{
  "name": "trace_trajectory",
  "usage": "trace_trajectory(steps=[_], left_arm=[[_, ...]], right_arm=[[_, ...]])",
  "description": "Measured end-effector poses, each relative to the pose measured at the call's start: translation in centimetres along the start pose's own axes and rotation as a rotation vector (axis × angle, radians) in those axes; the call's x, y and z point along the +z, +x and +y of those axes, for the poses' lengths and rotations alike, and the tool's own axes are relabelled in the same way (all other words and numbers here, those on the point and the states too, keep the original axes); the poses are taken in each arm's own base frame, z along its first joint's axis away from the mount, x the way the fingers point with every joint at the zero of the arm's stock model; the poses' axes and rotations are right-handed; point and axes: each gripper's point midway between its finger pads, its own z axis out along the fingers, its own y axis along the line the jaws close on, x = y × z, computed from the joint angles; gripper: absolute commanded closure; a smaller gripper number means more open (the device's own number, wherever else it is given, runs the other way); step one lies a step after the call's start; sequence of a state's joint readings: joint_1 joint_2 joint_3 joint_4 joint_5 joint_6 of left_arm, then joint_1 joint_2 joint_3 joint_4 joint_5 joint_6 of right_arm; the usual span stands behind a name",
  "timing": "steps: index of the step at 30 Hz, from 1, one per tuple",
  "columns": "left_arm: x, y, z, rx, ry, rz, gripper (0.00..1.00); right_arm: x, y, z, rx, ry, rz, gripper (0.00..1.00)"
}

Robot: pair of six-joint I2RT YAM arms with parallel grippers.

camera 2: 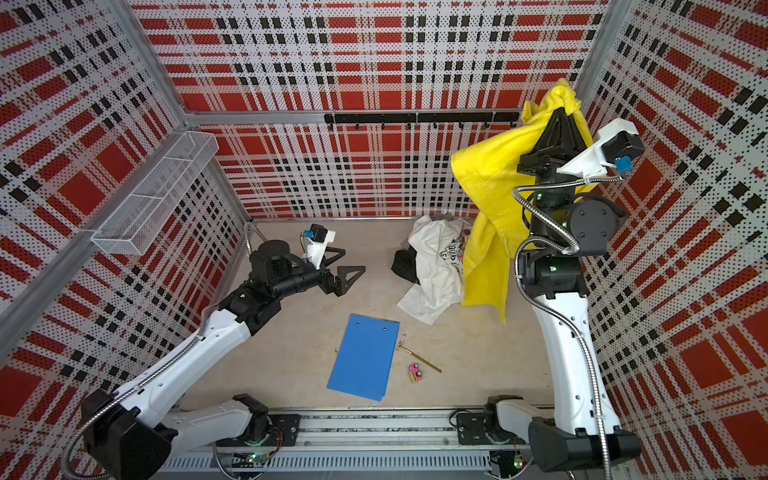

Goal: Pick out a specific cloth from the pile
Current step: 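Lift the yellow cloth high out of the pile with the right gripper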

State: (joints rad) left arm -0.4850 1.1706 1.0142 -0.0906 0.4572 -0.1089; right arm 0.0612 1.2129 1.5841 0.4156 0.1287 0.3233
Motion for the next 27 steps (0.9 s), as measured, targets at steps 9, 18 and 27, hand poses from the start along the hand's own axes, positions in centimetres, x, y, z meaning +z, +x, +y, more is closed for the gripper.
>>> trace_trajectory(steps=[9,18,27], left_arm=[[0.0,0.0,-0.1,0.000,0.003,0.000,0.03],[0.0,0.0,0.0,0.000,0.002,0.000,0.03],[-0.1,-0.4,-0.1,0.000,0.009,-0.015,0.02]], right_arm=[[1.0,-3.2,3.0,0.118,-0.117,-0.083,1.00],[1.6,-8.5,5.5,0.207,-0.224,-0.246,1.00],[2.5,-10.6,7.8,0.288,-0.346,-0.326,0.99]])
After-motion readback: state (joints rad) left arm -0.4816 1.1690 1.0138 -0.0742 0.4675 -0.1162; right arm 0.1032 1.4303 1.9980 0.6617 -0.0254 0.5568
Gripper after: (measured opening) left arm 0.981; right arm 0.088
